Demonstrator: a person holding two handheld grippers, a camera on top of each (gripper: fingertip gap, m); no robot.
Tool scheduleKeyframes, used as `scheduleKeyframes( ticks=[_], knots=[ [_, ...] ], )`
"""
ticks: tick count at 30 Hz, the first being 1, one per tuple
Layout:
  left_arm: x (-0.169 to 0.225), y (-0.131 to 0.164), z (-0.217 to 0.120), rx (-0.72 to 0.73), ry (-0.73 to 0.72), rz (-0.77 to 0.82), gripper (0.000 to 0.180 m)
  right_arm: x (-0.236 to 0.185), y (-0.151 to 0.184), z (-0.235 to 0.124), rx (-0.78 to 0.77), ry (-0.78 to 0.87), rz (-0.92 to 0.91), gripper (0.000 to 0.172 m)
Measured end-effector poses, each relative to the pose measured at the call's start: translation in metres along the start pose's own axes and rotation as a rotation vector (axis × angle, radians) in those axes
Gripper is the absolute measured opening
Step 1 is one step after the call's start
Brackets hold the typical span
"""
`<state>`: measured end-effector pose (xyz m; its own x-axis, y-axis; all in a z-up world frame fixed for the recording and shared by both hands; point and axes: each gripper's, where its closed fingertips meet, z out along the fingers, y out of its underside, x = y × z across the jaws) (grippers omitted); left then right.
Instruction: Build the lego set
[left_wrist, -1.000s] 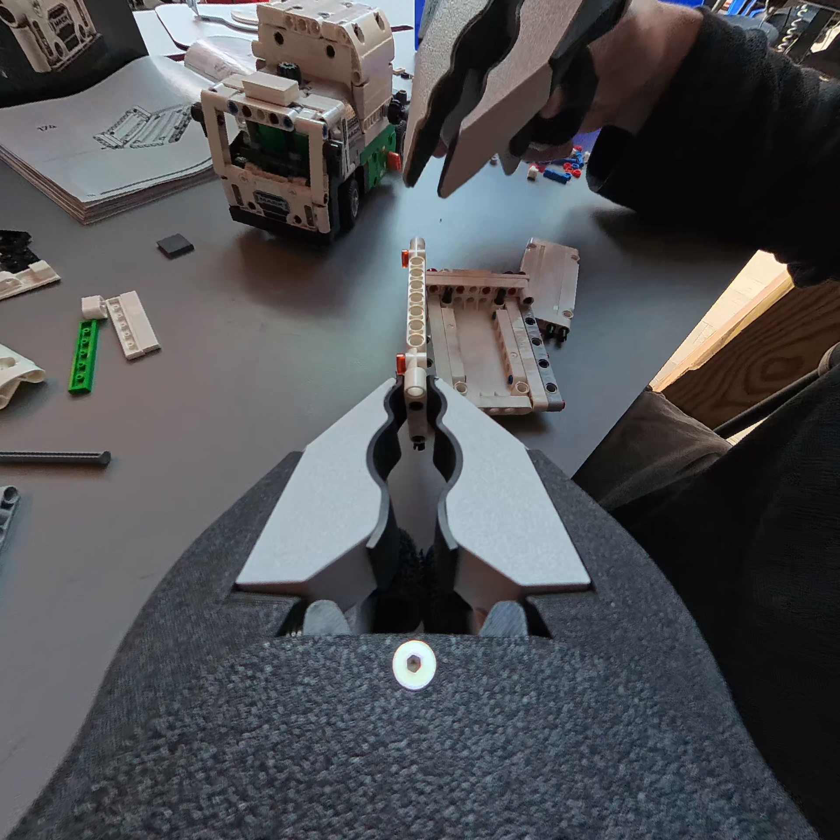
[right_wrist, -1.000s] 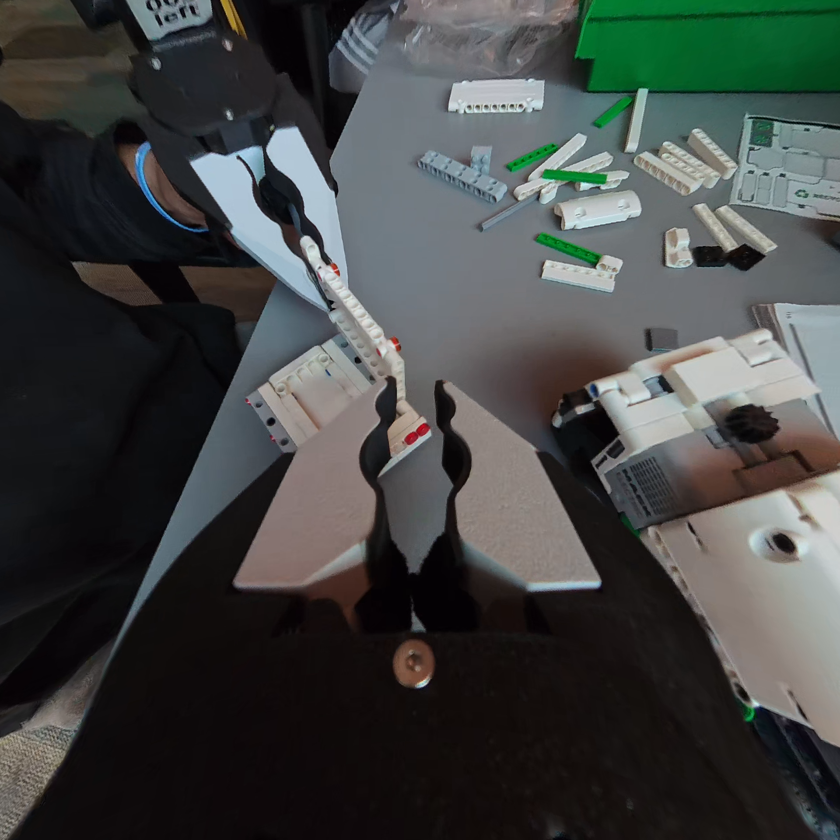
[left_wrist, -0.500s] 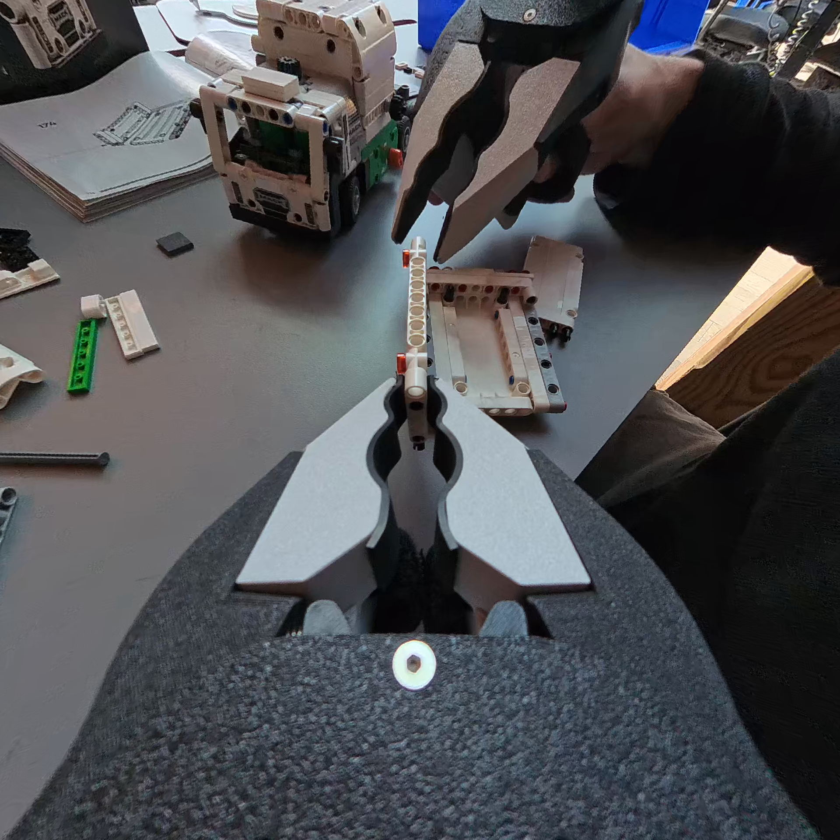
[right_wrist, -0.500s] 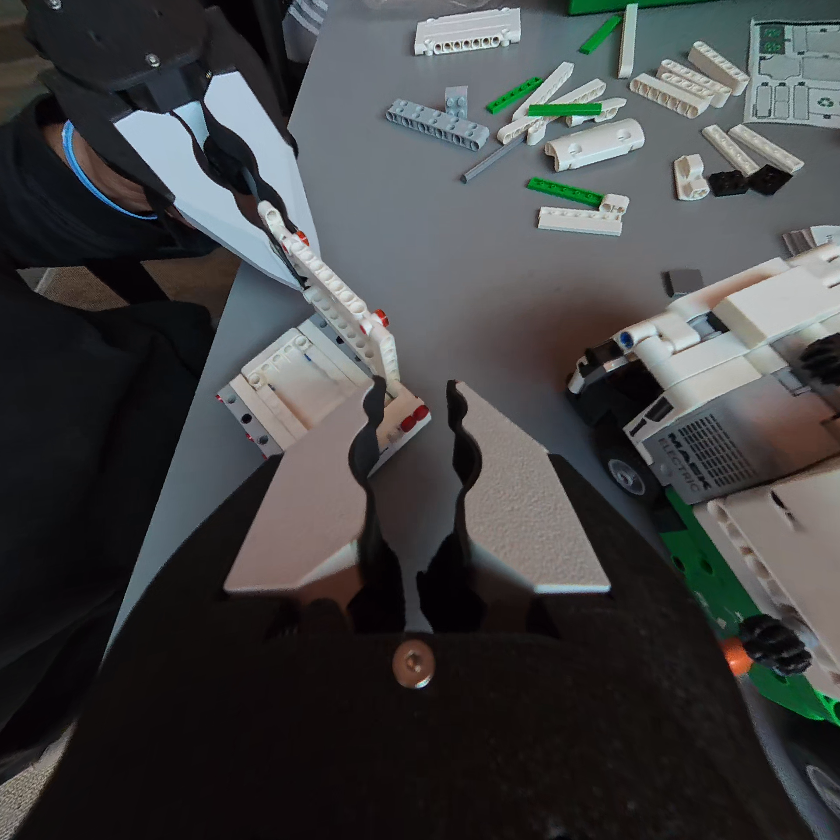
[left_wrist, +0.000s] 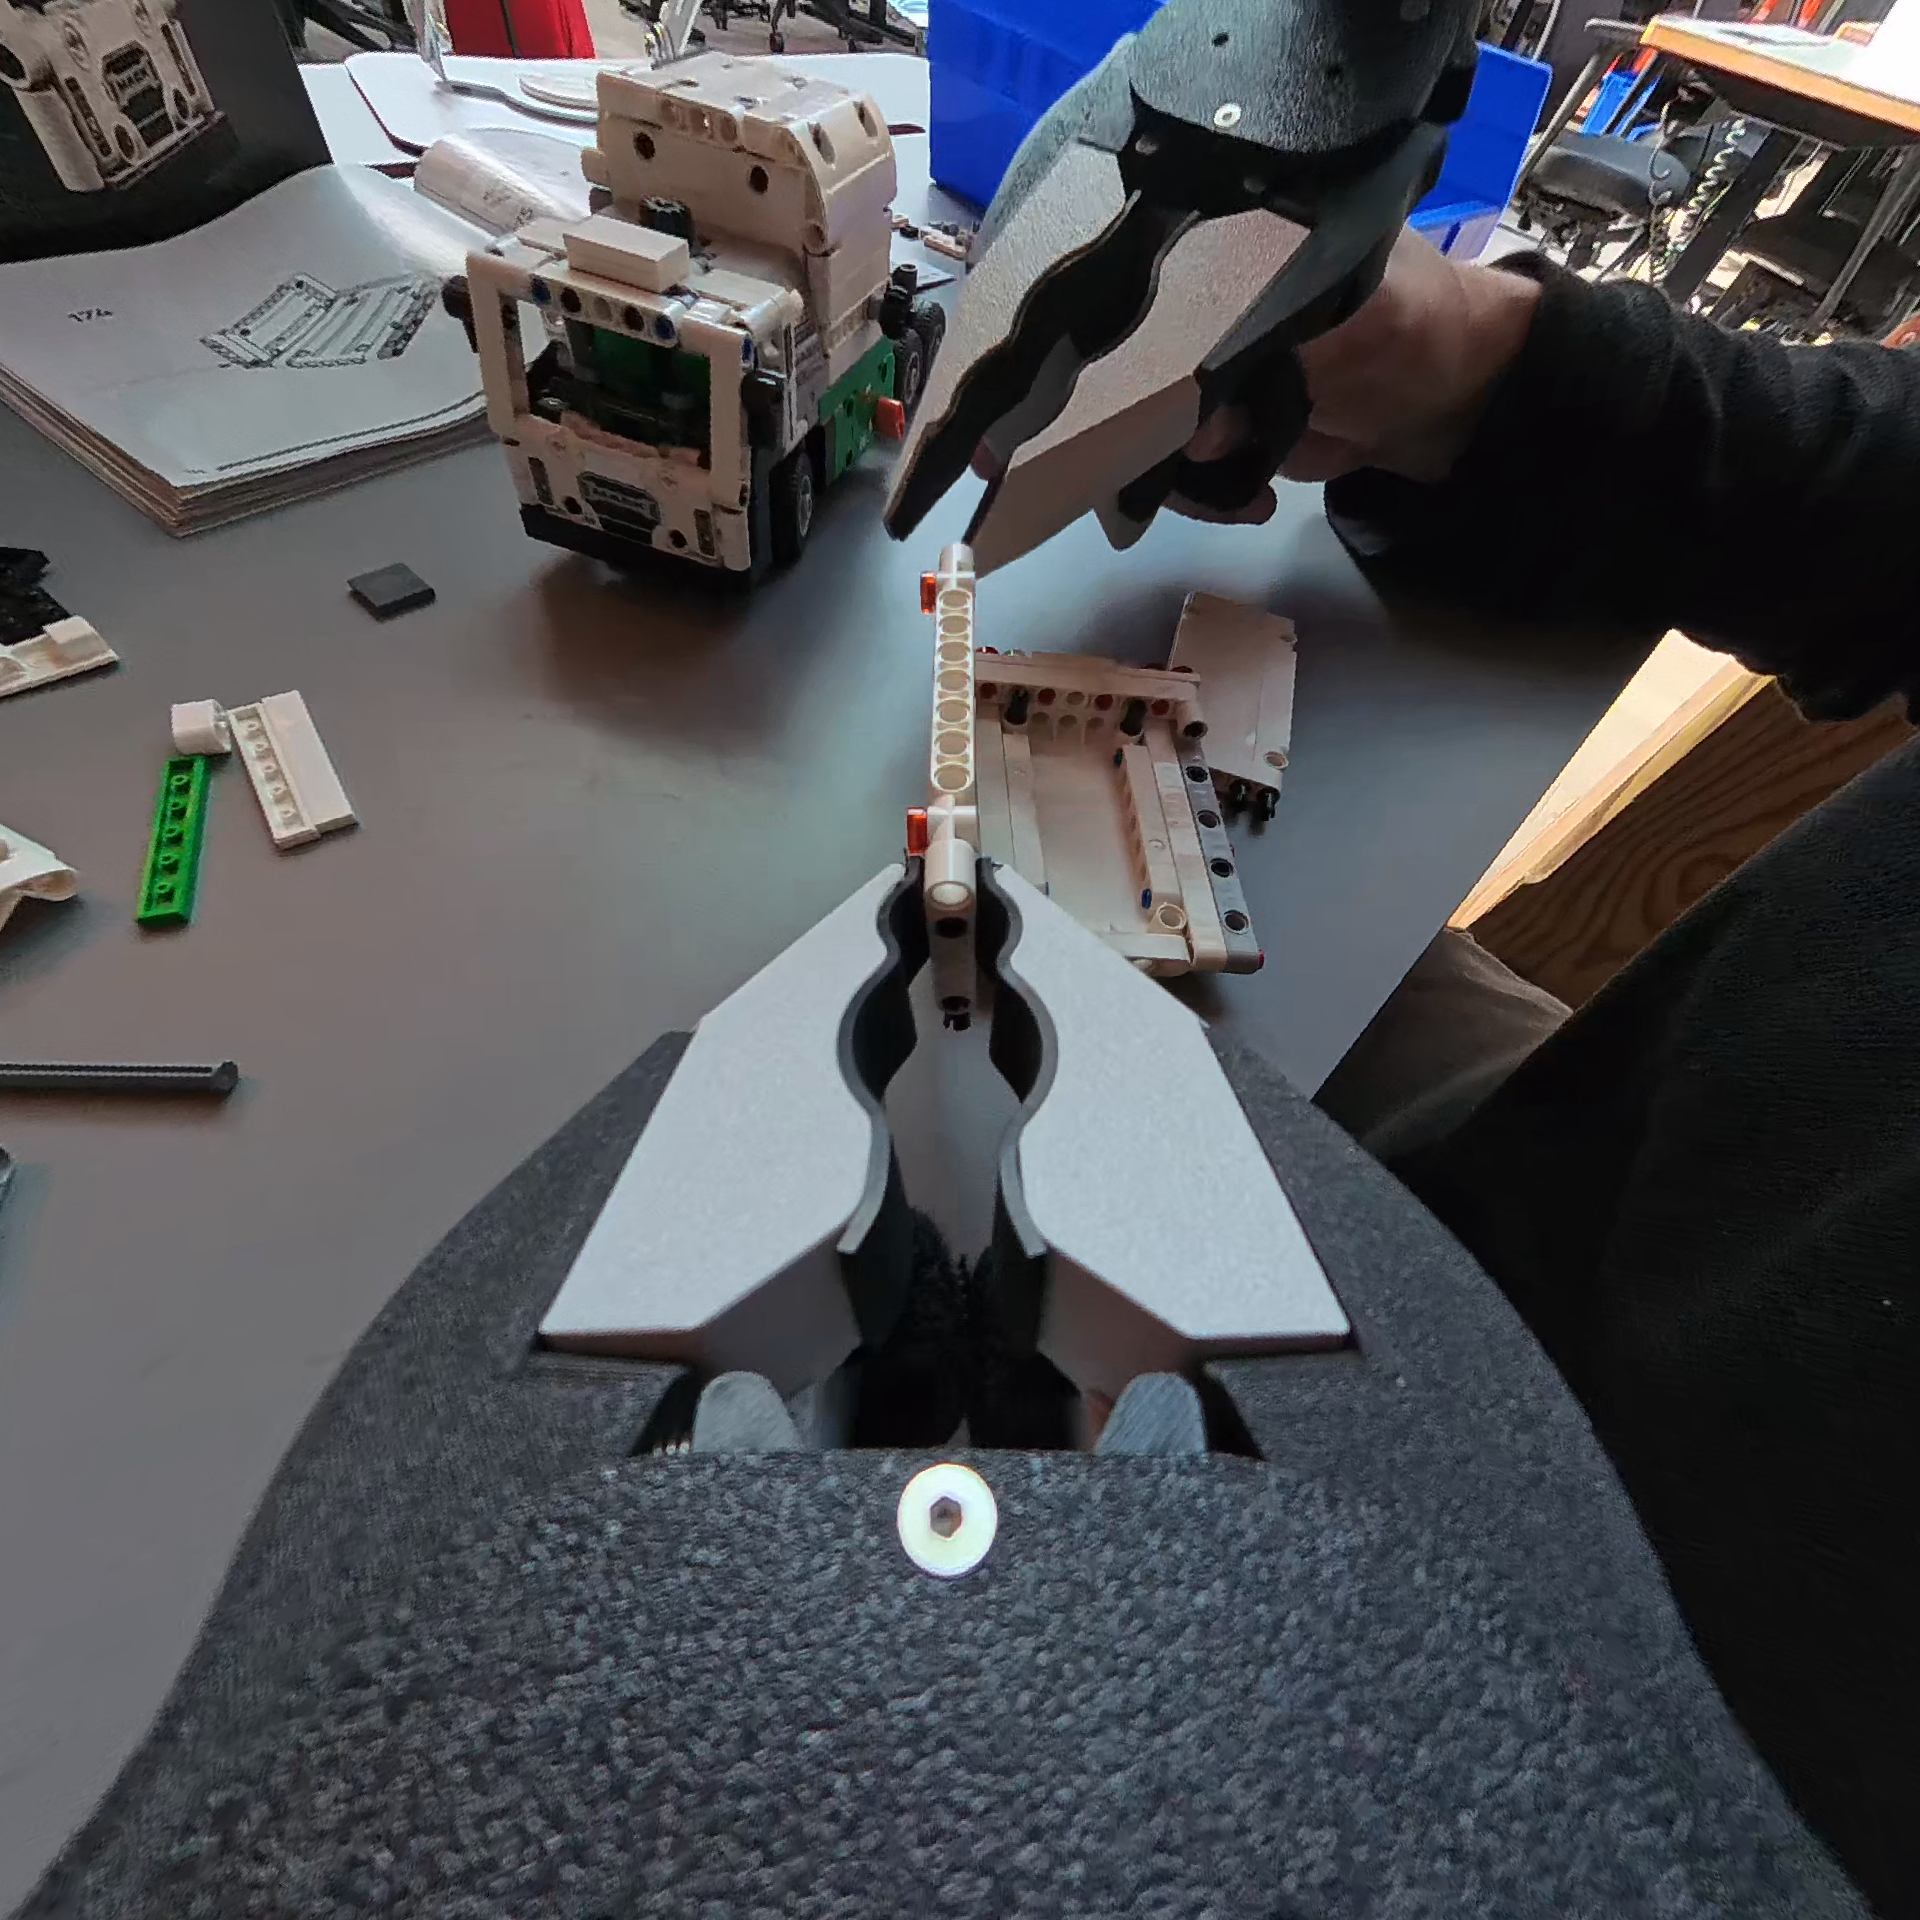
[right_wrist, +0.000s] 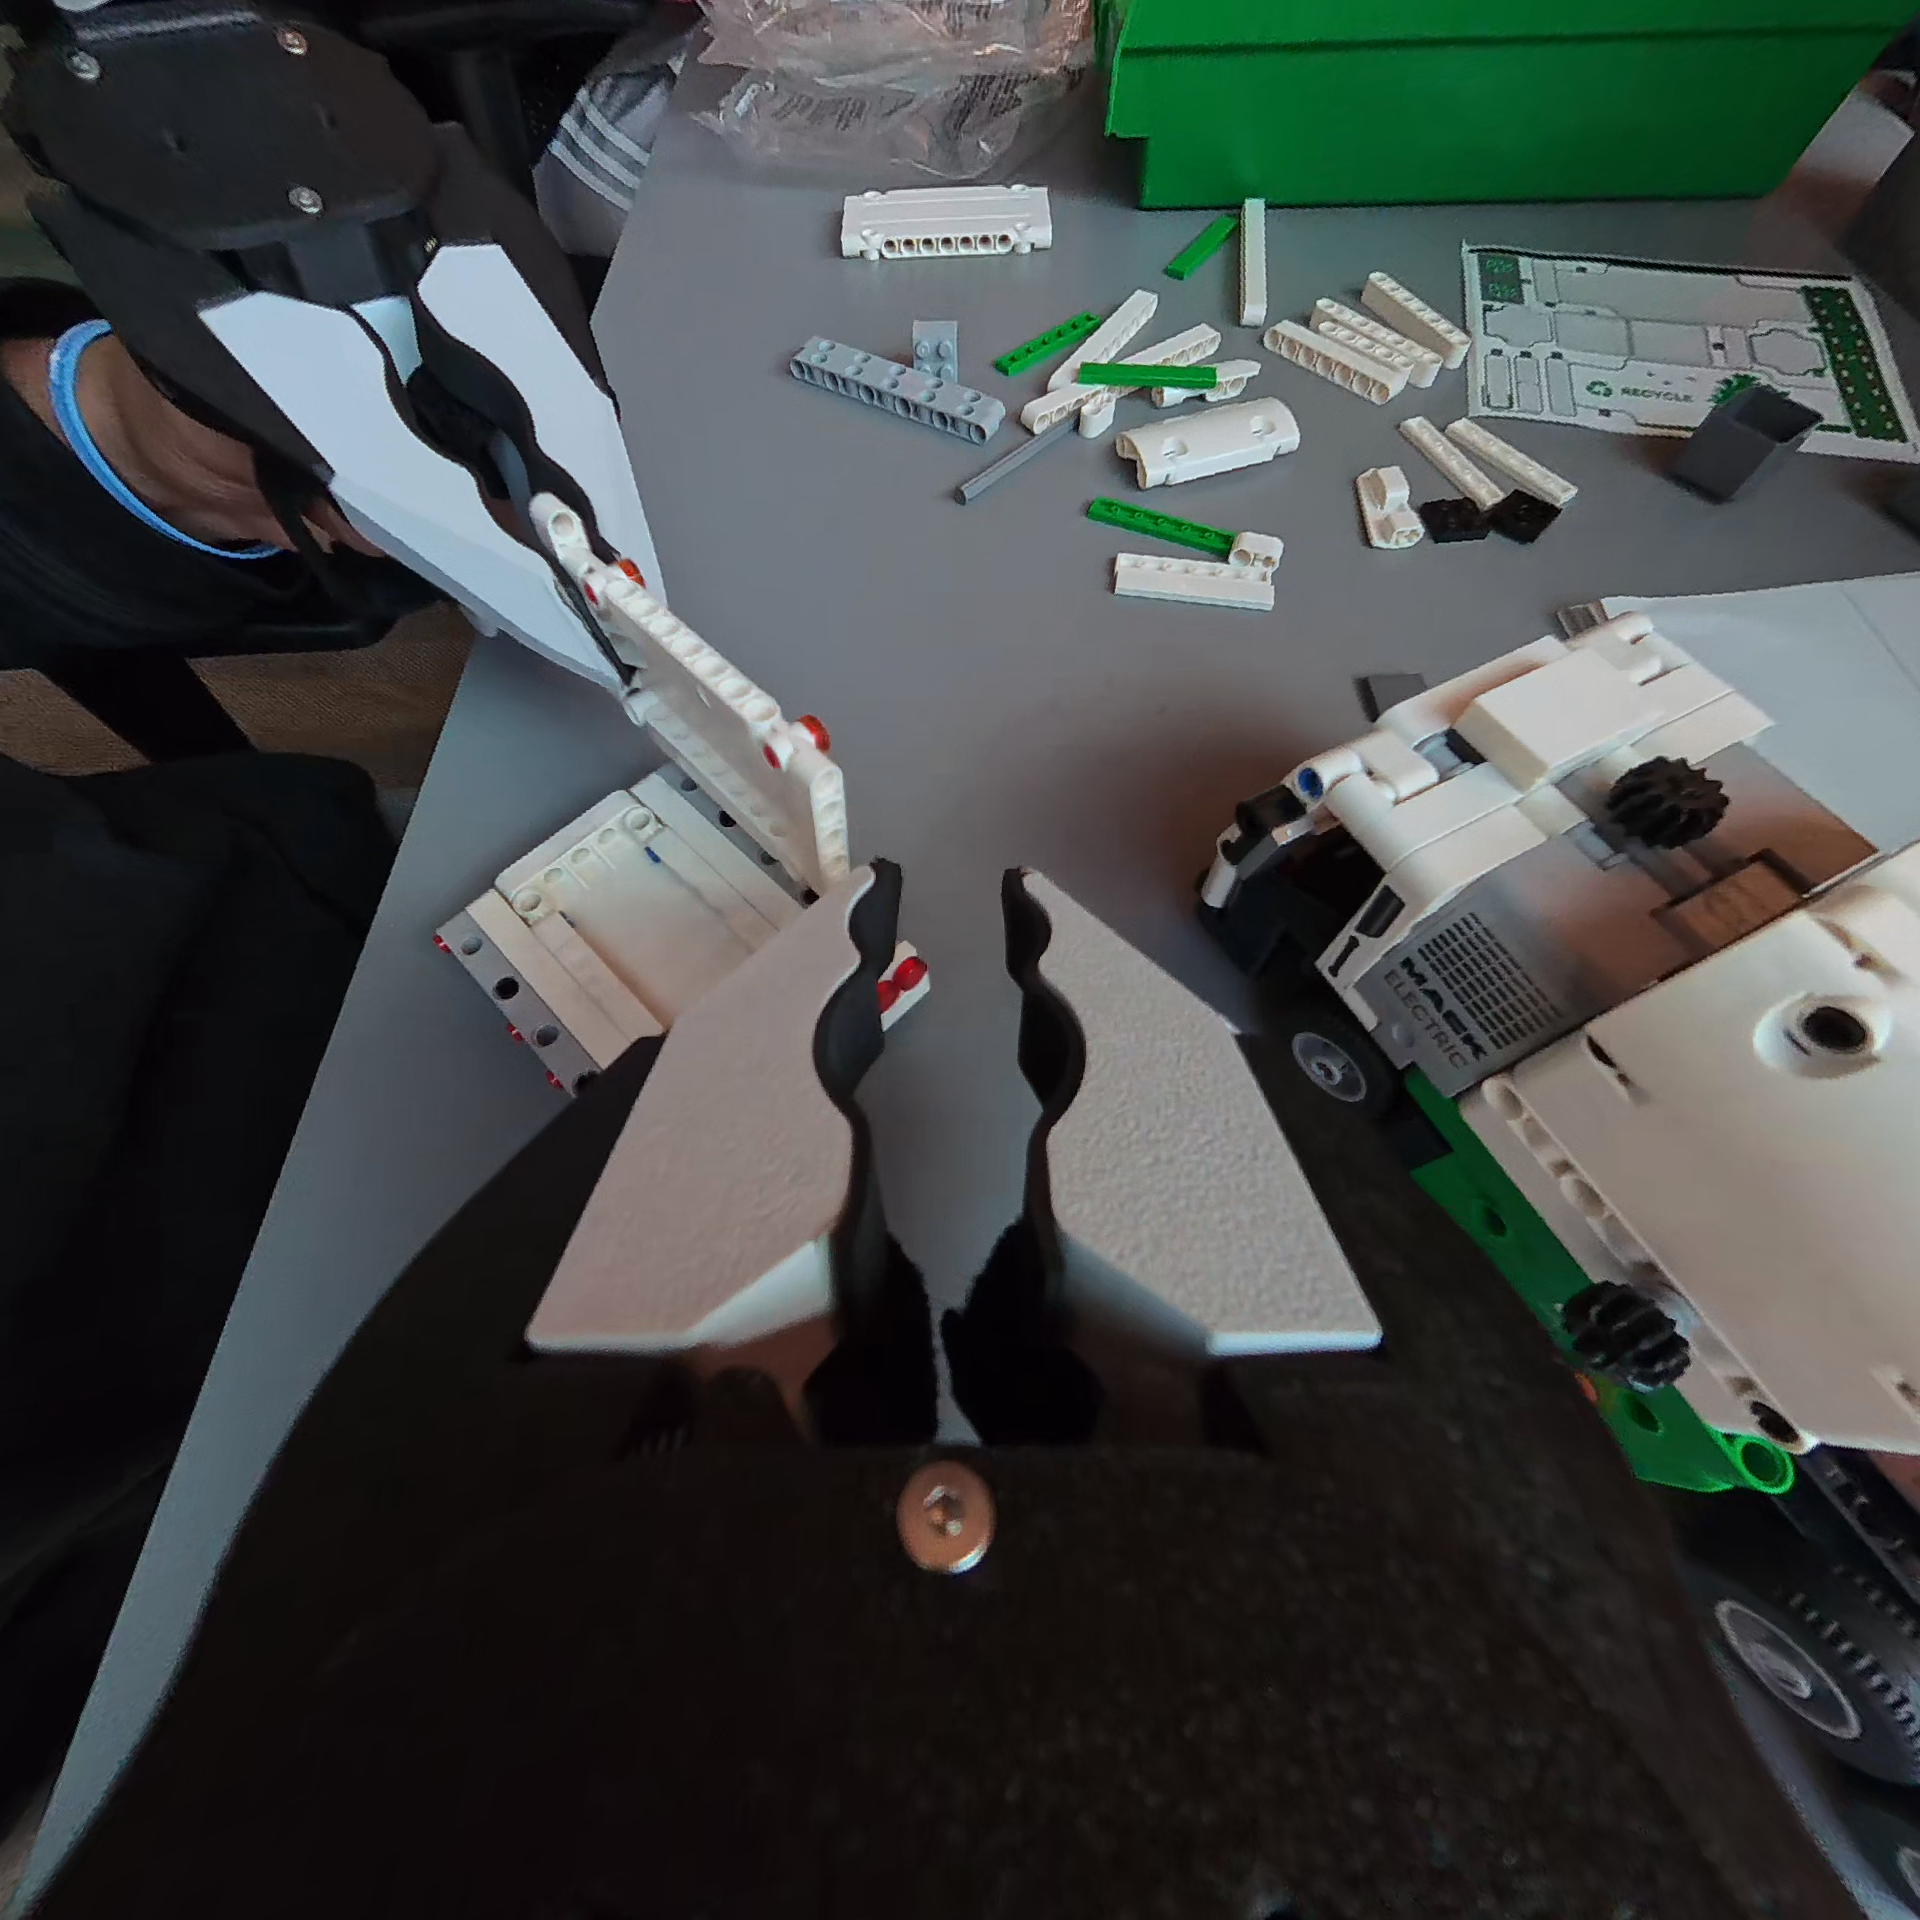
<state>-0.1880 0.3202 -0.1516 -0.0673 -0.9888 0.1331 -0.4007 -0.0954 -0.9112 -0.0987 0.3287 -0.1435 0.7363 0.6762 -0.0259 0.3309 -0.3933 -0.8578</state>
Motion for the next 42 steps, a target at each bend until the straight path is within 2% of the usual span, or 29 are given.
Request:
scheduleKeyframes(
  ticks=[9, 42],
  knots=[
    [0.0002, -0.0077, -0.0074, 0.07, 0.06, -0.055, 0.006, -0.0011, -0.0001, 0.0016, 0.015, -0.021, 0.027, 0.018],
    [-0.0002, -0.006, -0.0073, 0.06, 0.06, -0.051, 0.006, 0.0014, 0.0011, -0.0008, 0.006, -0.016, 0.038, 0.015]
  ],
)
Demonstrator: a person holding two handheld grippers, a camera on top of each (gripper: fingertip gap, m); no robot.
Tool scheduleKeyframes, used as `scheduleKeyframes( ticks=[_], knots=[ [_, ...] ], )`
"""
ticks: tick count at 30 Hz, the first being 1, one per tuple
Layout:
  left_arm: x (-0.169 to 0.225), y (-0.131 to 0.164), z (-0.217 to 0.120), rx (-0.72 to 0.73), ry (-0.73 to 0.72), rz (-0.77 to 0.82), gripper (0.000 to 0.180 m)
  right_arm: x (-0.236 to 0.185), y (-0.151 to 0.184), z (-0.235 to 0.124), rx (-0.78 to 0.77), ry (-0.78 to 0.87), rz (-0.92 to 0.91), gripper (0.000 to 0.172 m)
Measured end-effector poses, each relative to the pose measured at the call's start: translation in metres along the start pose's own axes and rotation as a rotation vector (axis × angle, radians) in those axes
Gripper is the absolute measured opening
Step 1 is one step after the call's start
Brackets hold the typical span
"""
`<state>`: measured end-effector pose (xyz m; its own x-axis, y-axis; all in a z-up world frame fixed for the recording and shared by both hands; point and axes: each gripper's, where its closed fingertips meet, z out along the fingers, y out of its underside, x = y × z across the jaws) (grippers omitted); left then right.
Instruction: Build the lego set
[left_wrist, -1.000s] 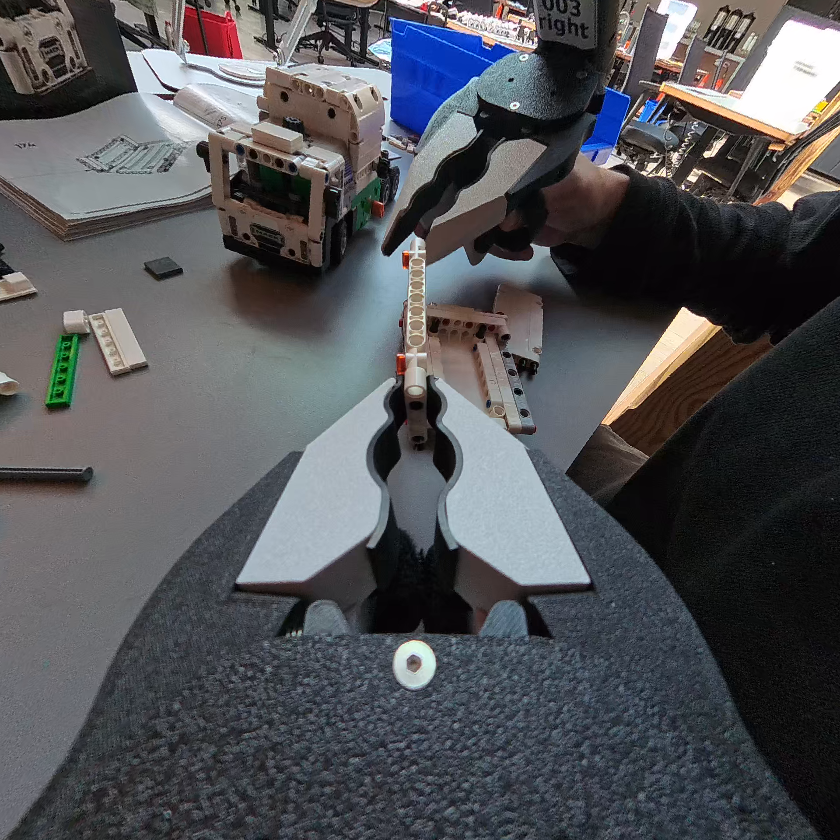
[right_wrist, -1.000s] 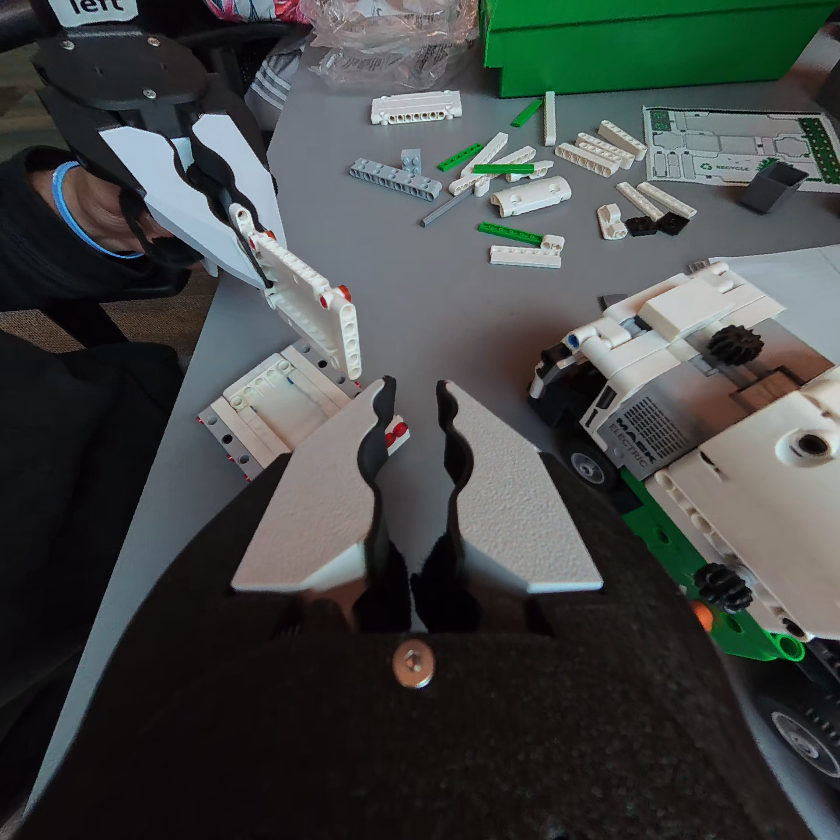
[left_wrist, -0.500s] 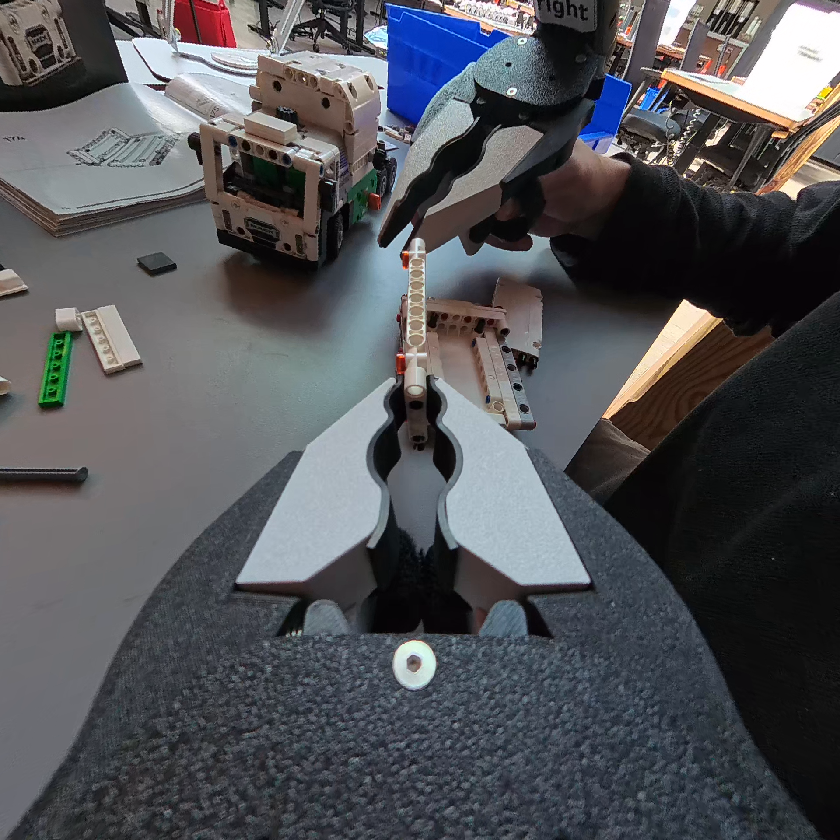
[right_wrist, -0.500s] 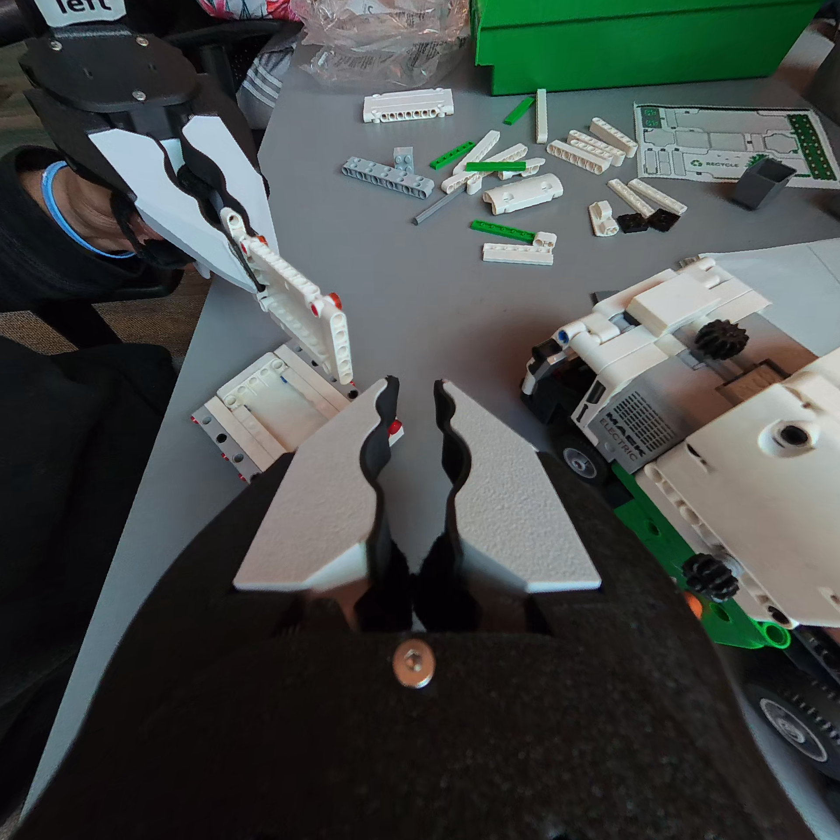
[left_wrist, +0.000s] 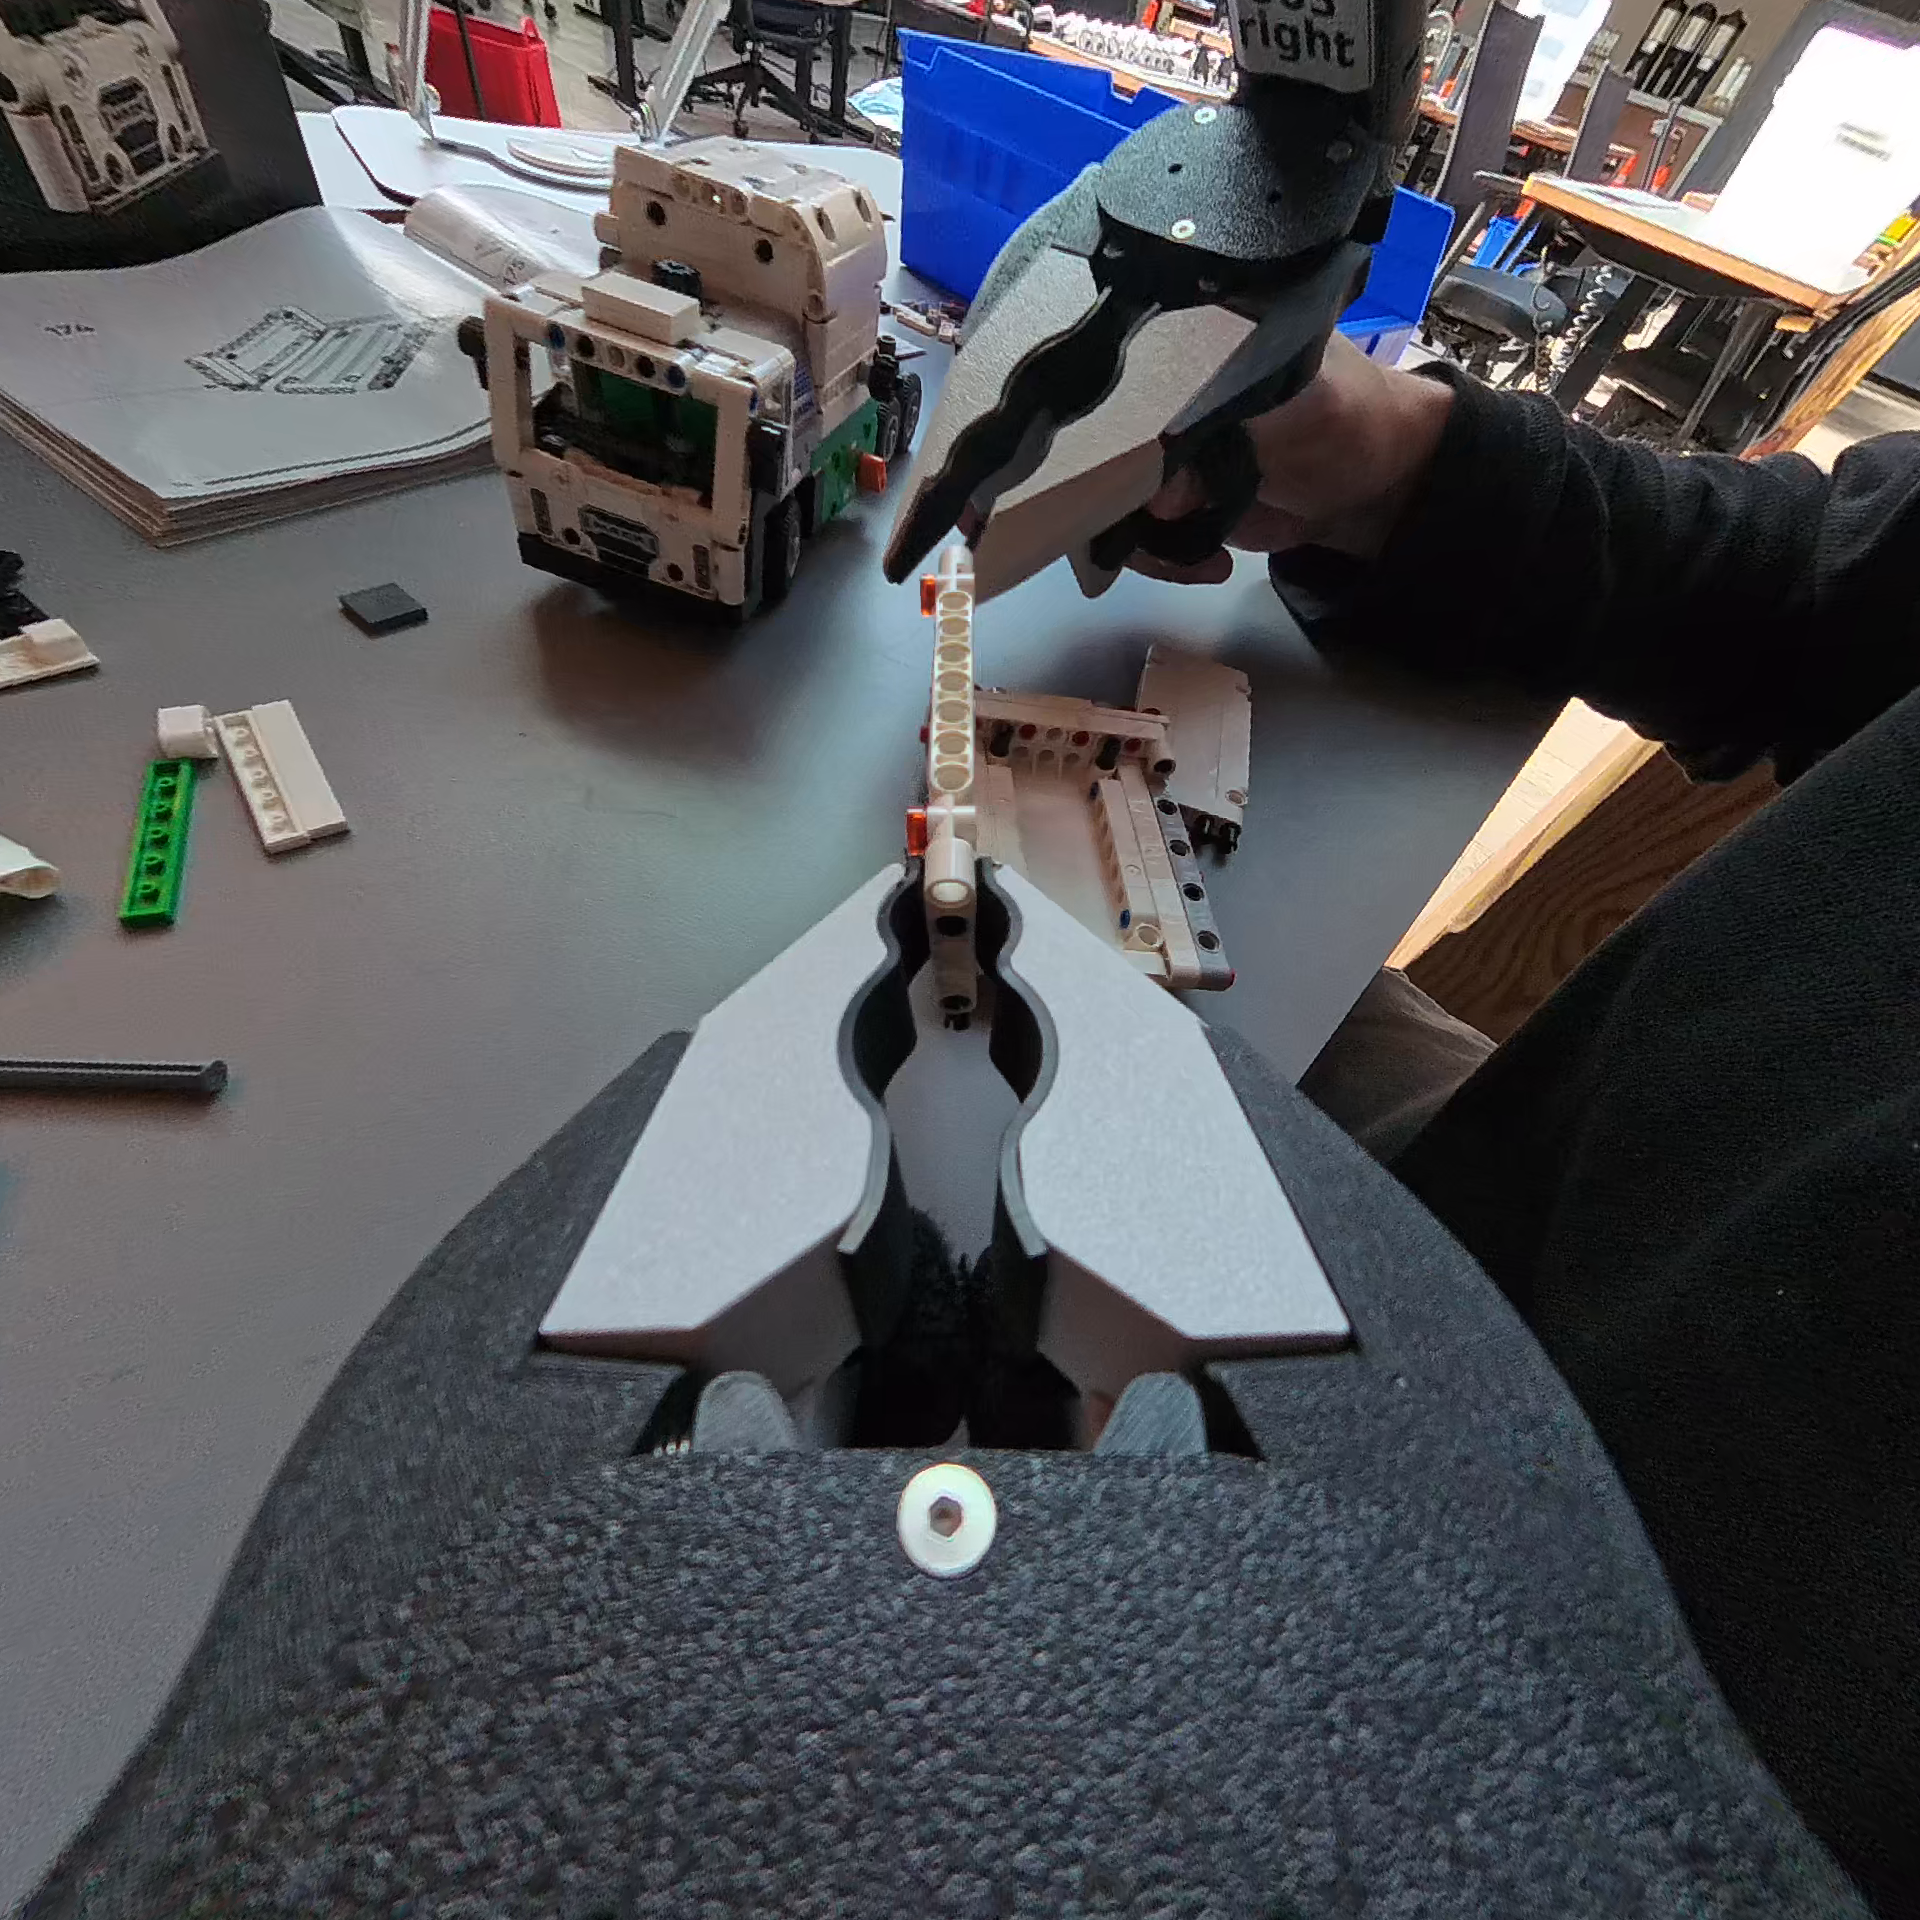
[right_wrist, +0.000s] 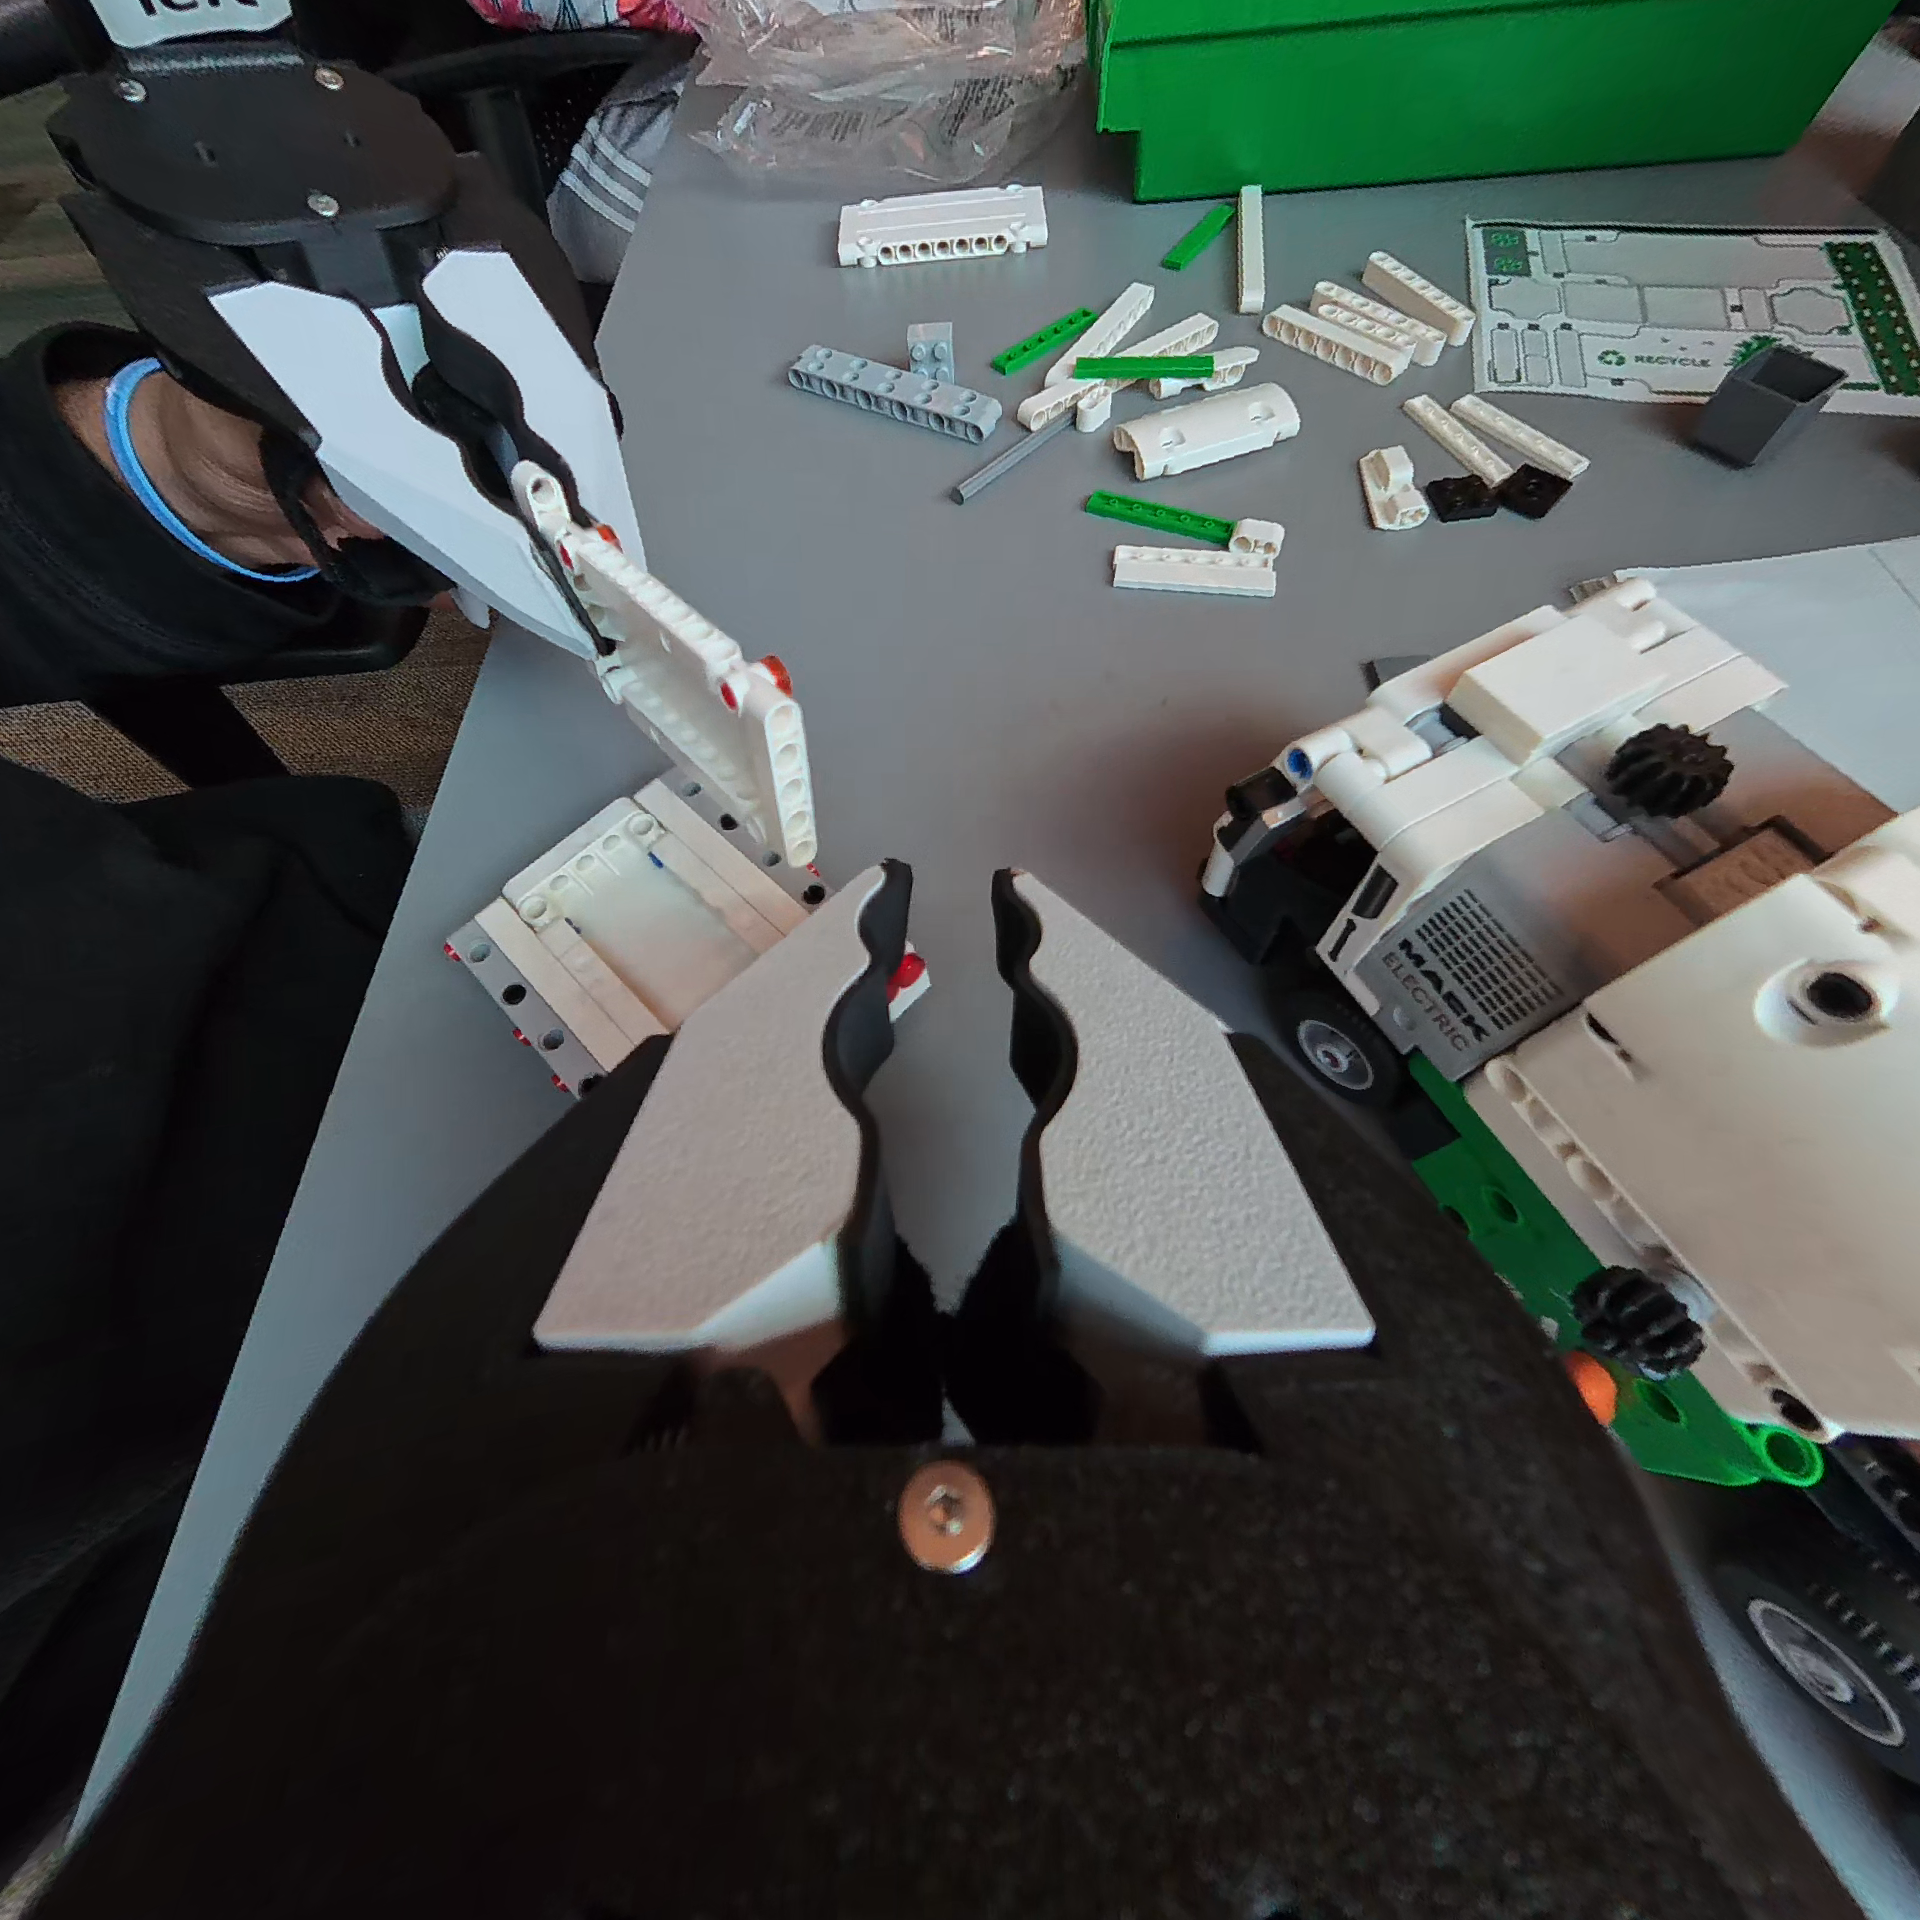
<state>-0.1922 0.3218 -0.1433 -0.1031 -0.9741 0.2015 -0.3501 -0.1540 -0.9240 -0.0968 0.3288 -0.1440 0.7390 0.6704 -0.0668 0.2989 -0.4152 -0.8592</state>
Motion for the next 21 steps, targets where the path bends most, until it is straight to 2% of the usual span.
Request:
scheduleKeyframes(
  ticks=[4, 7, 9, 16, 21],
  knots=[
    [-0.019, 0.0, -0.006, -0.009, -0.079, -0.036, 0.006, -0.001, 0.005, 0.002, -0.027, -0.012, 0.009, 0.017],
    [-0.04, 0.003, -0.014, -0.053, -0.197, 0.029, 0.006, -0.002, 0.005, 0.002, -0.03, -0.019, 0.007, 0.018],
    [-0.049, 0.006, -0.014, -0.08, -0.225, 0.028, 0.006, -0.002, 0.005, 0.001, -0.035, -0.017, 0.007, 0.019],
    [-0.059, 0.019, -0.004, -0.204, -0.18, -0.102, 0.007, 0.002, 0.007, 0.0, -0.038, -0.012, 0.027, 0.019],
    [-0.057, 0.022, -0.002, -0.239, -0.156, -0.113, 0.007, 0.0, 0.008, 0.002, -0.047, -0.016, 0.022, 0.019]
  ],
)
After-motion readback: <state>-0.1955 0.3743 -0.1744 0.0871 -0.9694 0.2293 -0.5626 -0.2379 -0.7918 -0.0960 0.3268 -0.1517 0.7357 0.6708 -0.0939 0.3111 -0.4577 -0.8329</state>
